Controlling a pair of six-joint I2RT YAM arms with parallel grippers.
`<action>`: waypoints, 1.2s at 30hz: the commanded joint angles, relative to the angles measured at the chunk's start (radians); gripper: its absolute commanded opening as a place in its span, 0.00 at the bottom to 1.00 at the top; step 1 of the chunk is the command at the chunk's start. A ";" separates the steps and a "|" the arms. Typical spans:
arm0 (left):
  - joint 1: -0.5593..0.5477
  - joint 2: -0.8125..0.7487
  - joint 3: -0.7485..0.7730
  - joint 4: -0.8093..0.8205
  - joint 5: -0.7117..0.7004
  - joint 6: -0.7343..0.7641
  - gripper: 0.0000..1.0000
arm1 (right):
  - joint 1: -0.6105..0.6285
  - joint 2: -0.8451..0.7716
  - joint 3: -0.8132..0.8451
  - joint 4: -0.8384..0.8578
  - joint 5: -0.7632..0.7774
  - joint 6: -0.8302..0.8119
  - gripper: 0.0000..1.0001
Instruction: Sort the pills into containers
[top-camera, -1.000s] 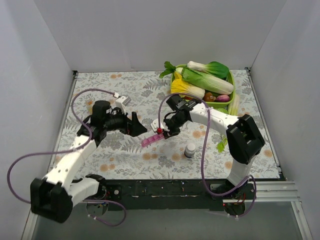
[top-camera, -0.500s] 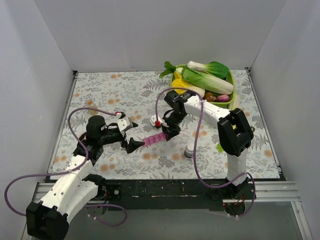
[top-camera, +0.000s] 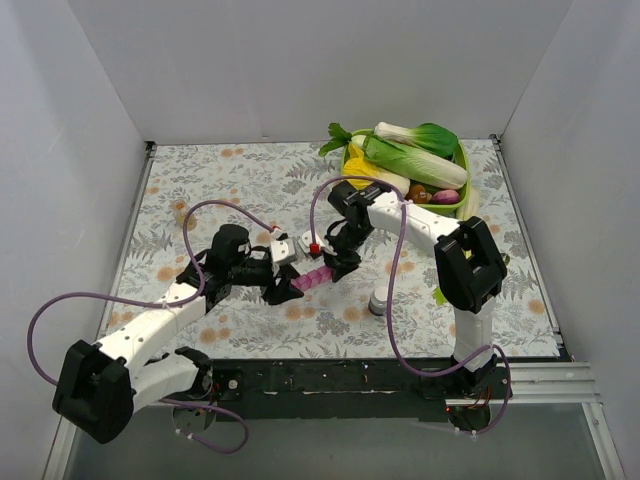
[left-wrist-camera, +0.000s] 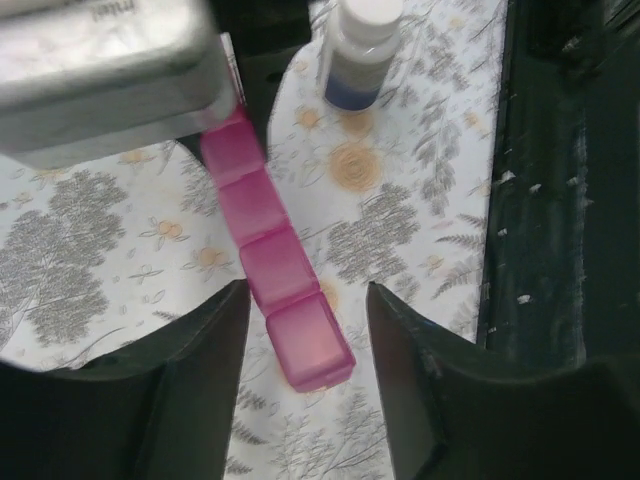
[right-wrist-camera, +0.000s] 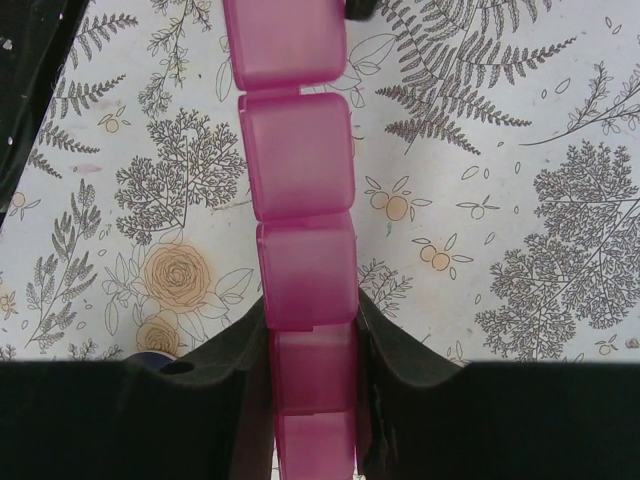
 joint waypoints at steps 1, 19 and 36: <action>-0.011 0.042 0.053 -0.022 -0.117 -0.049 0.39 | 0.006 -0.052 -0.005 0.014 -0.029 0.018 0.14; -0.012 0.105 0.064 -0.048 -0.161 -0.224 0.00 | -0.046 -0.106 0.007 0.161 -0.099 0.238 0.87; 0.193 0.582 0.357 -0.187 0.000 -0.460 0.00 | -0.164 -0.376 -0.210 0.336 -0.156 0.330 0.95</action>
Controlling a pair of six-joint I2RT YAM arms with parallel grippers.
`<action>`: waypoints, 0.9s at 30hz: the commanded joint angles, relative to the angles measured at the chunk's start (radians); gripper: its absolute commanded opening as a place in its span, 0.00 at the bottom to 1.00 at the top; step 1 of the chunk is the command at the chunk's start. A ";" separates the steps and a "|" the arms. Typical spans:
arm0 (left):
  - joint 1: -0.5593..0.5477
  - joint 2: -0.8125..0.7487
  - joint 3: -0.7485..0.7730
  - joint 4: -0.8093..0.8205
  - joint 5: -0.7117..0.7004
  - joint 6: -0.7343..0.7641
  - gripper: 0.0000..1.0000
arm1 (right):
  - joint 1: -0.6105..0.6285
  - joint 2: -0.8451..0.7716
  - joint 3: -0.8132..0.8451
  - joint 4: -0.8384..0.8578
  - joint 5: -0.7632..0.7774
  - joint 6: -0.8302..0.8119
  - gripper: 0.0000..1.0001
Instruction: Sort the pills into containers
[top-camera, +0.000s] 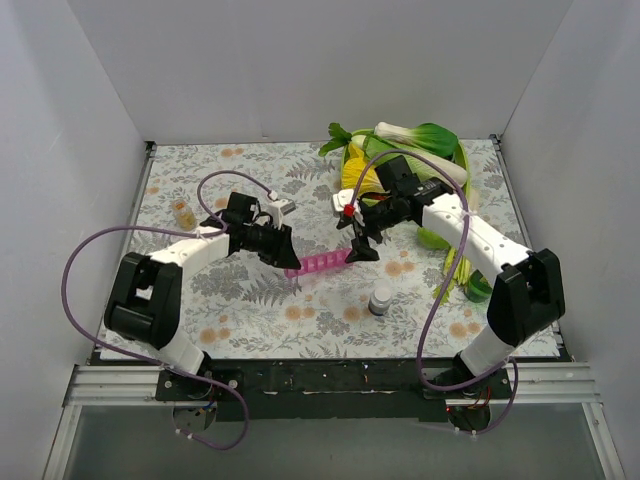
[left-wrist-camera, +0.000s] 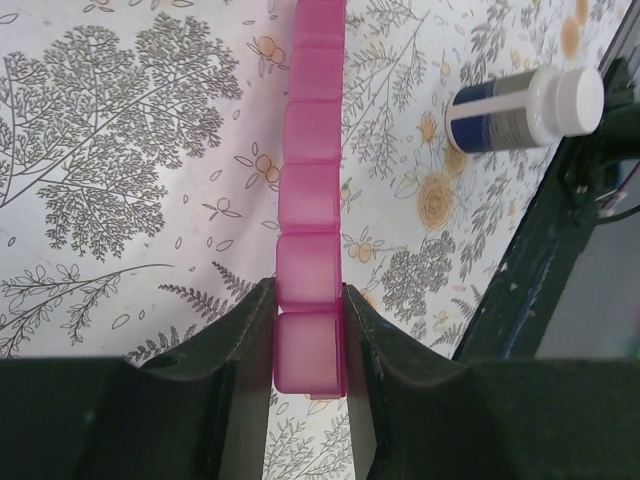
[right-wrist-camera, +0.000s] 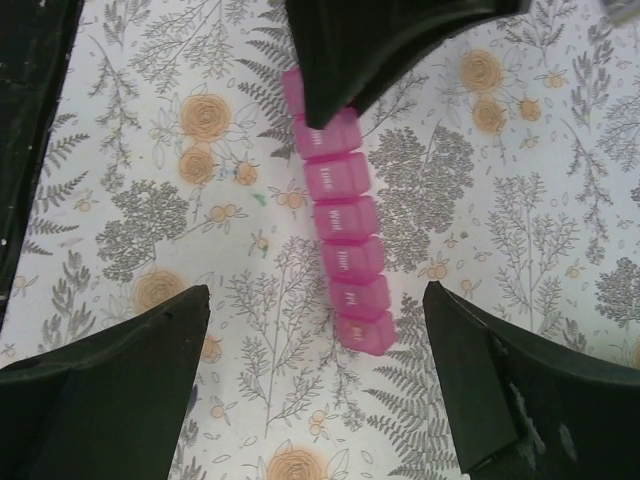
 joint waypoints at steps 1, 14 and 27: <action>0.061 0.087 0.069 -0.065 0.079 -0.163 0.00 | 0.006 -0.074 -0.091 0.086 -0.042 0.038 0.96; 0.109 0.198 -0.060 0.041 0.101 -0.448 0.34 | 0.006 -0.213 -0.327 0.328 0.068 -0.011 0.96; 0.137 -0.005 -0.048 -0.040 -0.154 -0.378 0.70 | 0.006 -0.083 -0.222 0.258 -0.011 -0.241 0.96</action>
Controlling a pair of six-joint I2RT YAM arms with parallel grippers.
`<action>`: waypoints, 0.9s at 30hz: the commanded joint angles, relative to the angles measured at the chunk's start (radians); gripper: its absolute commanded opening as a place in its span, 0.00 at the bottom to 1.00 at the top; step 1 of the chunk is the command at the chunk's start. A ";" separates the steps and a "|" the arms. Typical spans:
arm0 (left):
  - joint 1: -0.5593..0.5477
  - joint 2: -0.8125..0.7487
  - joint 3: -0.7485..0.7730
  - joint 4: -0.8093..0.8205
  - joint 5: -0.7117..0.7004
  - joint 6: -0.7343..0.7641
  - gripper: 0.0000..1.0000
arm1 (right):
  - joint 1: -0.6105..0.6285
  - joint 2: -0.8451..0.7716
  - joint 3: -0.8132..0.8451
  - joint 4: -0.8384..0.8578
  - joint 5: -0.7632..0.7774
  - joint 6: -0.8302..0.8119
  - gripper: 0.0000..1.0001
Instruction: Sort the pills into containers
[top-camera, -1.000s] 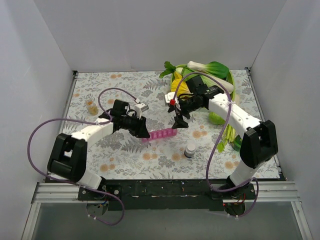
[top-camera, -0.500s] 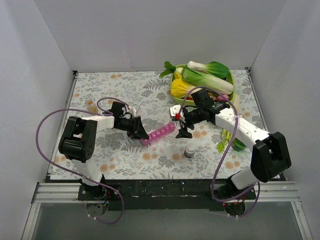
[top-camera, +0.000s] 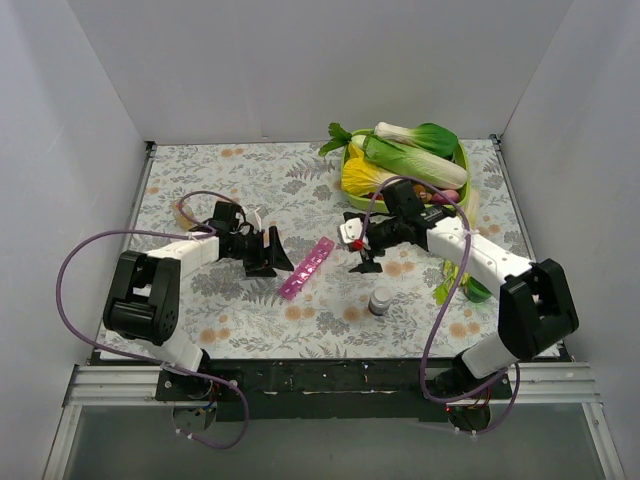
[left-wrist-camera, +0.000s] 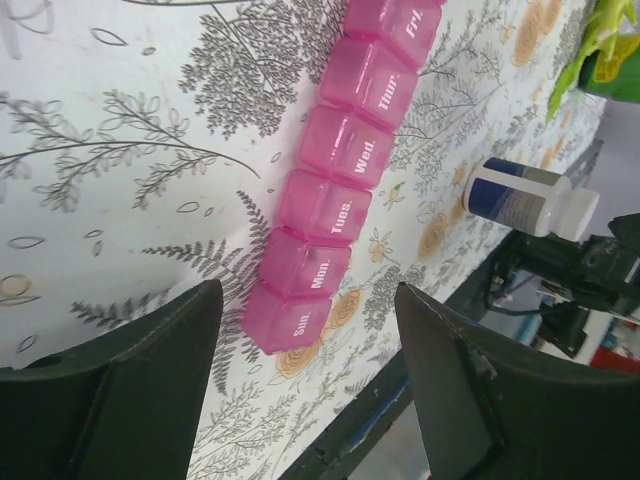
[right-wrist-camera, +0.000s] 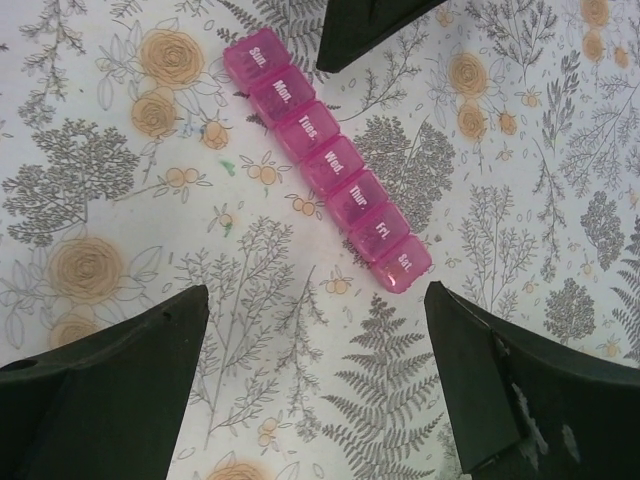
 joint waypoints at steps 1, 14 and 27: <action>0.010 -0.108 0.010 -0.036 -0.125 0.078 0.70 | 0.002 0.108 0.139 -0.068 -0.042 -0.088 0.95; -0.372 -0.378 -0.234 0.297 -0.427 0.592 0.77 | -0.008 0.191 0.229 -0.135 -0.071 -0.142 0.90; -0.412 -0.260 -0.274 0.378 -0.469 0.655 0.68 | -0.018 0.141 0.115 -0.047 -0.053 -0.086 0.91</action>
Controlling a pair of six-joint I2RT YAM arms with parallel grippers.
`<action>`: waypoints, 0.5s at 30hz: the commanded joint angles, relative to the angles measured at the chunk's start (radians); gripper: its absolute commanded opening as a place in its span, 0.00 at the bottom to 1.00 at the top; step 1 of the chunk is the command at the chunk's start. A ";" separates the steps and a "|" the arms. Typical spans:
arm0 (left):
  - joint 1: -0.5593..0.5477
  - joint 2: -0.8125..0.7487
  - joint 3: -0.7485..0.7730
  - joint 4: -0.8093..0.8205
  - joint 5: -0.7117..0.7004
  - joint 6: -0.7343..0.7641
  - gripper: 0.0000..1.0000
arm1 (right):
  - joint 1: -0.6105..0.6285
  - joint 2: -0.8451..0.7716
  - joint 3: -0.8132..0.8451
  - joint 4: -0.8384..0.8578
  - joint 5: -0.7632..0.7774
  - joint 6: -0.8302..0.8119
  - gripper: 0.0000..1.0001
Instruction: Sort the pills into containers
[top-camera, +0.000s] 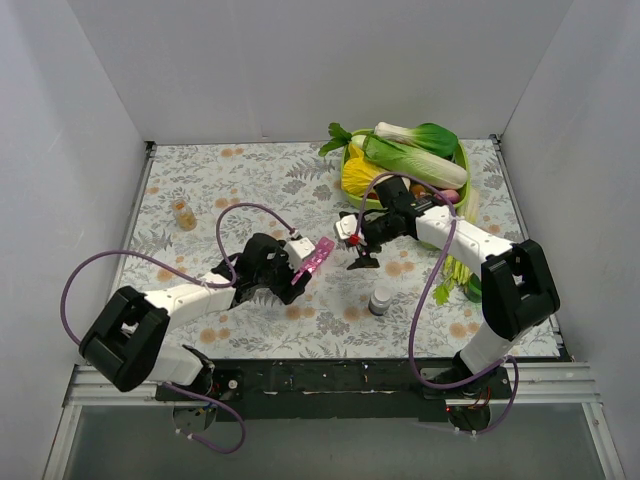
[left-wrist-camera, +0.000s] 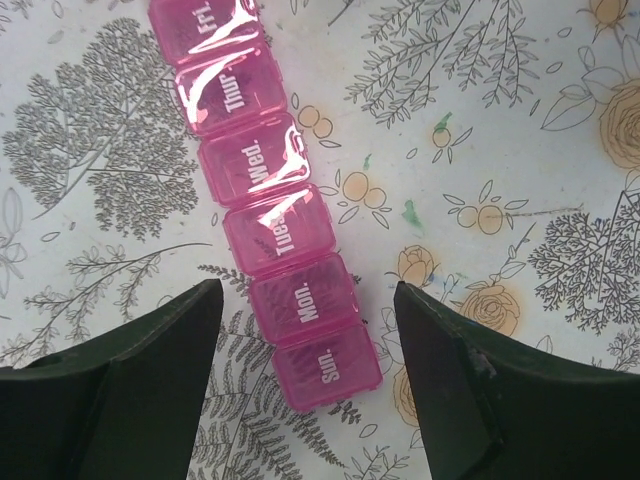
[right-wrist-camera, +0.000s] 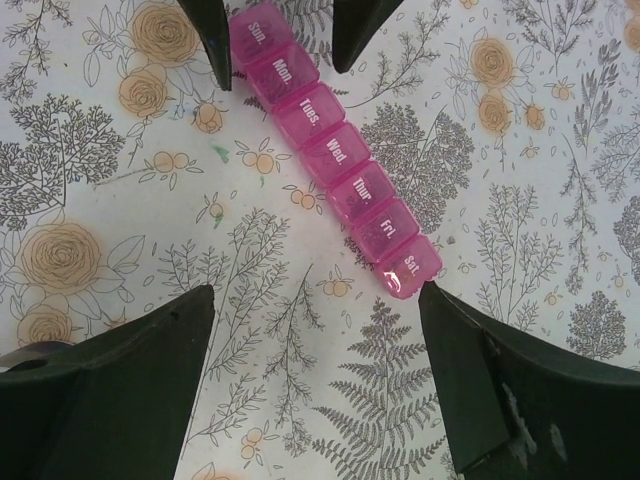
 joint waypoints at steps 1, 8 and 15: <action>-0.016 0.048 -0.004 0.034 0.028 0.052 0.67 | -0.004 -0.022 0.006 0.037 -0.011 0.014 0.91; -0.025 0.100 0.013 0.006 0.036 0.115 0.34 | -0.004 0.033 0.059 -0.027 0.001 -0.083 0.90; -0.031 0.076 -0.013 0.006 0.092 0.157 0.22 | -0.002 0.100 0.082 -0.112 -0.005 -0.179 0.90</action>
